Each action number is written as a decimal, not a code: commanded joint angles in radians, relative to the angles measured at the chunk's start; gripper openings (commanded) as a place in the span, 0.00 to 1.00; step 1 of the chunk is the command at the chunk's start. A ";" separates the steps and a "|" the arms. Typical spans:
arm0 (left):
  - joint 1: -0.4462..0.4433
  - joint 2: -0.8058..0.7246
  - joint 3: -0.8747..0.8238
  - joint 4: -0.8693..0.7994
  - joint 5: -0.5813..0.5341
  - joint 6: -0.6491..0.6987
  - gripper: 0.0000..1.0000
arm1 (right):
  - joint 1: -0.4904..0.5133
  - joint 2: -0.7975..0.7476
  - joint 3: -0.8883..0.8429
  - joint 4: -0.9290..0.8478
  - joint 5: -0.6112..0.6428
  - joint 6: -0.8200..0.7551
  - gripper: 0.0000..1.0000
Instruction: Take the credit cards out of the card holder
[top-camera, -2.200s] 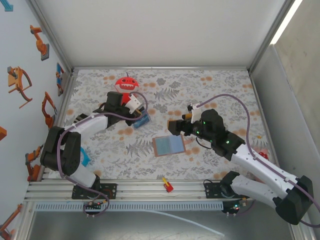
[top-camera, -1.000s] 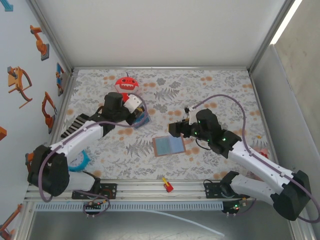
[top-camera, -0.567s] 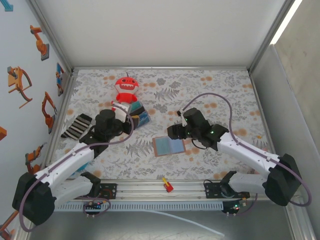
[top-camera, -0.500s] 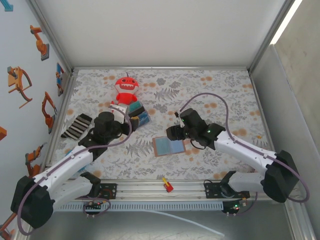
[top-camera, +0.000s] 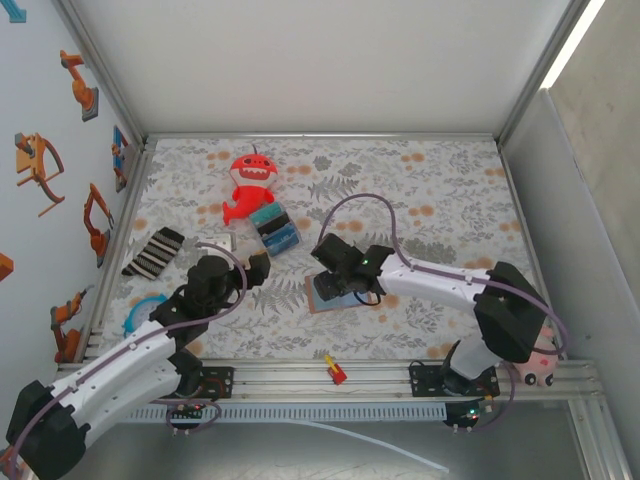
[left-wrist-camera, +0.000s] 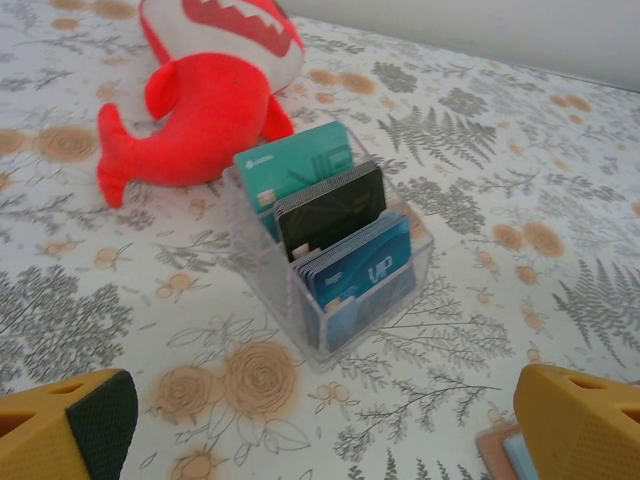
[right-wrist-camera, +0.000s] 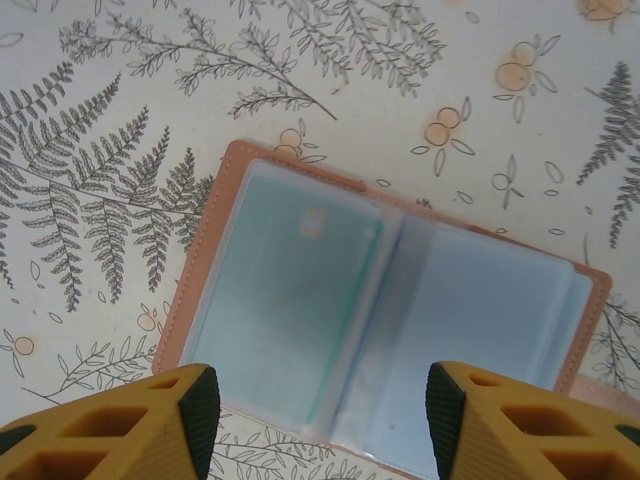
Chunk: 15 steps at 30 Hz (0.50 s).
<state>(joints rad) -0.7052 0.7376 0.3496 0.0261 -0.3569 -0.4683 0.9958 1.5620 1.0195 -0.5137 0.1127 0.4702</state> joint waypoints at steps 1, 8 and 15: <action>-0.004 -0.031 -0.015 -0.075 -0.086 -0.085 0.97 | 0.020 0.047 0.056 -0.037 0.000 -0.005 0.54; -0.005 -0.064 -0.025 -0.108 -0.120 -0.103 0.97 | 0.039 0.146 0.100 -0.046 -0.011 -0.002 0.54; -0.005 -0.044 -0.016 -0.123 -0.124 -0.110 0.97 | 0.053 0.217 0.120 -0.044 -0.025 0.002 0.56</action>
<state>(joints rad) -0.7067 0.6872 0.3355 -0.0761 -0.4576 -0.5583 1.0405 1.7626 1.1091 -0.5346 0.0937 0.4702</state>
